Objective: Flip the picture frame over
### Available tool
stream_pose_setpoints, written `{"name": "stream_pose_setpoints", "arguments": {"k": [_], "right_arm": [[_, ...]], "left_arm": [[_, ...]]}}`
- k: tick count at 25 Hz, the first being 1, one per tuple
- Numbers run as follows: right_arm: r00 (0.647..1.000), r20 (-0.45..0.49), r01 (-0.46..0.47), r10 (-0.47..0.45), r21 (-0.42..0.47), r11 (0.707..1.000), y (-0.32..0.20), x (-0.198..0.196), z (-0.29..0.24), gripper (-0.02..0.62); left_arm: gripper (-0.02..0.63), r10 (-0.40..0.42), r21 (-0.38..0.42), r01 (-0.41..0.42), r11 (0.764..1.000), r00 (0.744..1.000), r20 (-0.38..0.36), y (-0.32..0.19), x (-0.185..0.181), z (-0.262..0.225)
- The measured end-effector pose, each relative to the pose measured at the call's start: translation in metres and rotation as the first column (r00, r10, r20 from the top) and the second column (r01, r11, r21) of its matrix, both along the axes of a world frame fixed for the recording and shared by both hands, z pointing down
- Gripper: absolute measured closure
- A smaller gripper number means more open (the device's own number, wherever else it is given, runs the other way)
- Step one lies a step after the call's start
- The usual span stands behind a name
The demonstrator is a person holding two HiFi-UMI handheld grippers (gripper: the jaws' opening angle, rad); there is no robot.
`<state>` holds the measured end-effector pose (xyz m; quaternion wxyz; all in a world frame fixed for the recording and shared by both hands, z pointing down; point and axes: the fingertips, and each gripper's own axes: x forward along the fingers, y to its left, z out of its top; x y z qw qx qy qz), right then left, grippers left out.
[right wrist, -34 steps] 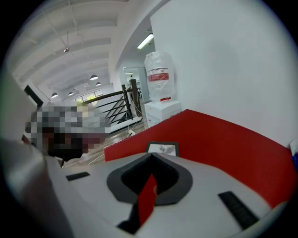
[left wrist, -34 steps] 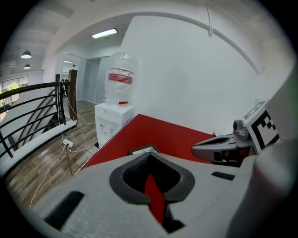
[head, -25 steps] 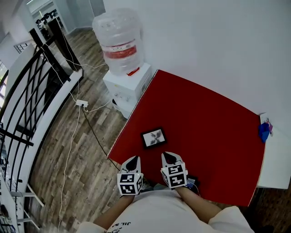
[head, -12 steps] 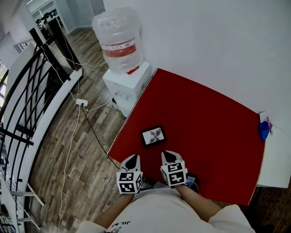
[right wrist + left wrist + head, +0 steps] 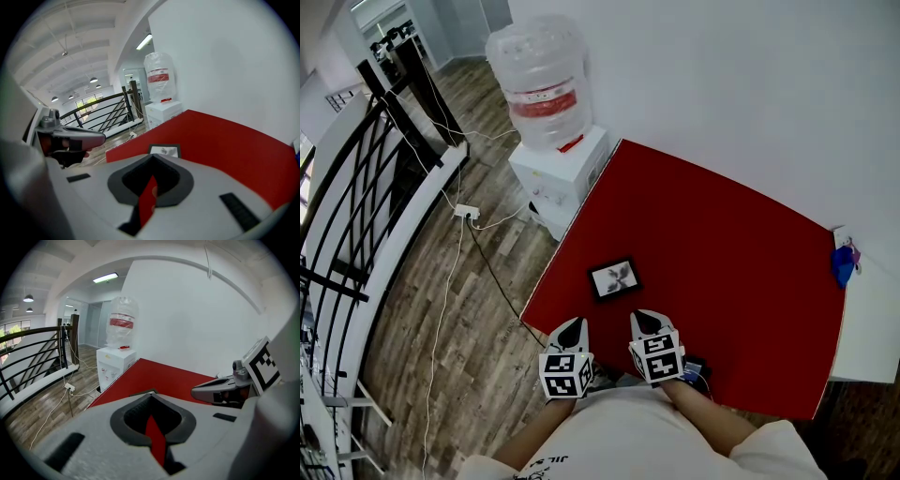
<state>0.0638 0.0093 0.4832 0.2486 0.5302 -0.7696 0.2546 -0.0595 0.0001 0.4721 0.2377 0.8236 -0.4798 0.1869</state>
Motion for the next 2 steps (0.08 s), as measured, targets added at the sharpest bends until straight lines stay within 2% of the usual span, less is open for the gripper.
{"name": "stream_pose_setpoints", "arguments": {"k": [2], "right_arm": [[1.0, -0.001, -0.001, 0.001, 0.001, 1.0, -0.0004, -0.0003, 0.0005, 0.591]], "left_arm": [[0.6, 0.001, 0.0, -0.001, 1.0, 1.0, 0.0, -0.0003, -0.0003, 0.0008]]}}
